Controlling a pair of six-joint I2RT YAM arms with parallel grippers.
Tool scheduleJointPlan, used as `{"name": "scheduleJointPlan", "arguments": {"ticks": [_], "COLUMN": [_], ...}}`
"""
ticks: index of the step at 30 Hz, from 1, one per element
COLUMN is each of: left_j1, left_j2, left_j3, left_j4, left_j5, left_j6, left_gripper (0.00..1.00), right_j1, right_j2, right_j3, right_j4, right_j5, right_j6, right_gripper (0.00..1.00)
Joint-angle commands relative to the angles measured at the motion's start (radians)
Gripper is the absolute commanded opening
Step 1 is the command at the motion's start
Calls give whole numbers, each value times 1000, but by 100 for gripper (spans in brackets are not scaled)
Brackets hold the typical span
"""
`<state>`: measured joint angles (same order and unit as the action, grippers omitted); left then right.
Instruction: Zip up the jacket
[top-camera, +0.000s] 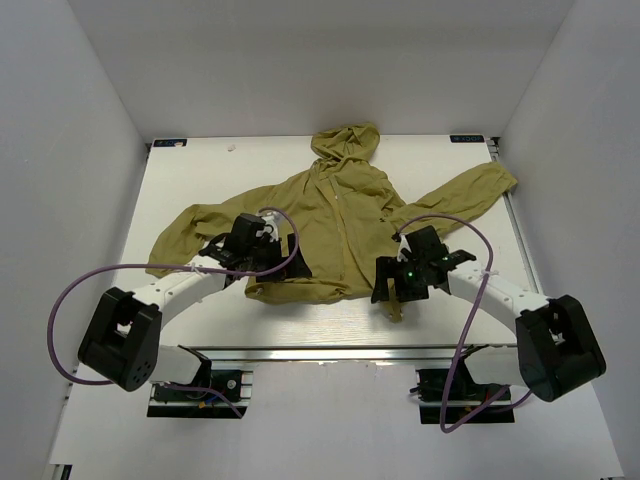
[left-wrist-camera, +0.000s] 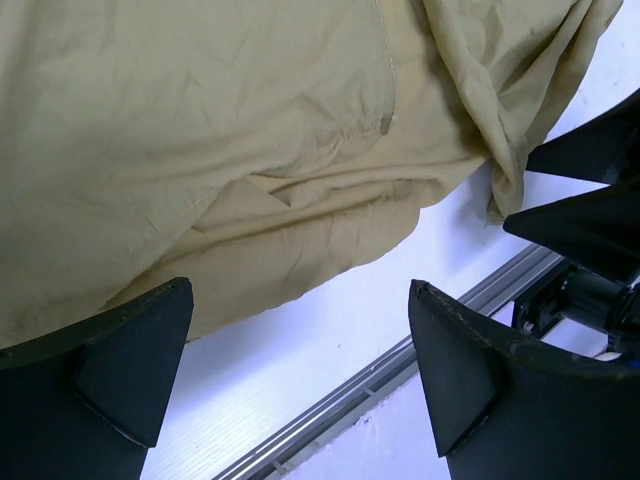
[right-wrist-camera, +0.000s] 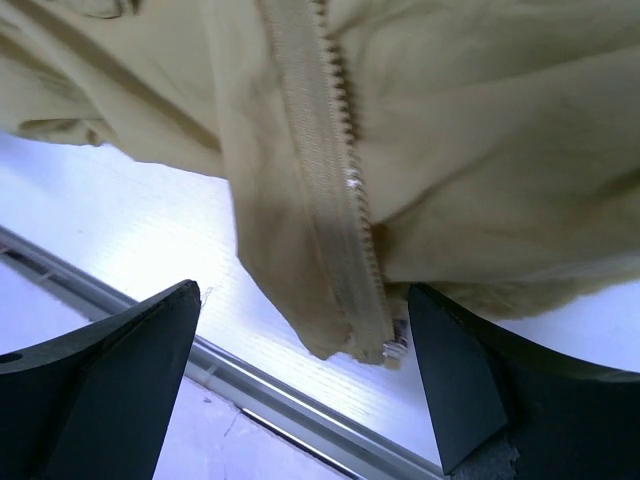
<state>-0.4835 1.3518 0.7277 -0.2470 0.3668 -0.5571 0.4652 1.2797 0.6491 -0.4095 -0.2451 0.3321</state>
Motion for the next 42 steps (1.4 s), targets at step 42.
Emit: {"name": "scheduleJointPlan", "arguments": {"ticks": [42], "left_j1": [-94], "left_j2": [-14], "left_j3": [104], "left_j4": [-123], "left_j5": [-149], "left_j6": [14], "left_gripper": [98], "right_j1": [389], "right_j2": [-187], "right_j3": [69], "right_j4": [35], "right_j5": [222], "right_j6": [91], "right_gripper": [89]}}
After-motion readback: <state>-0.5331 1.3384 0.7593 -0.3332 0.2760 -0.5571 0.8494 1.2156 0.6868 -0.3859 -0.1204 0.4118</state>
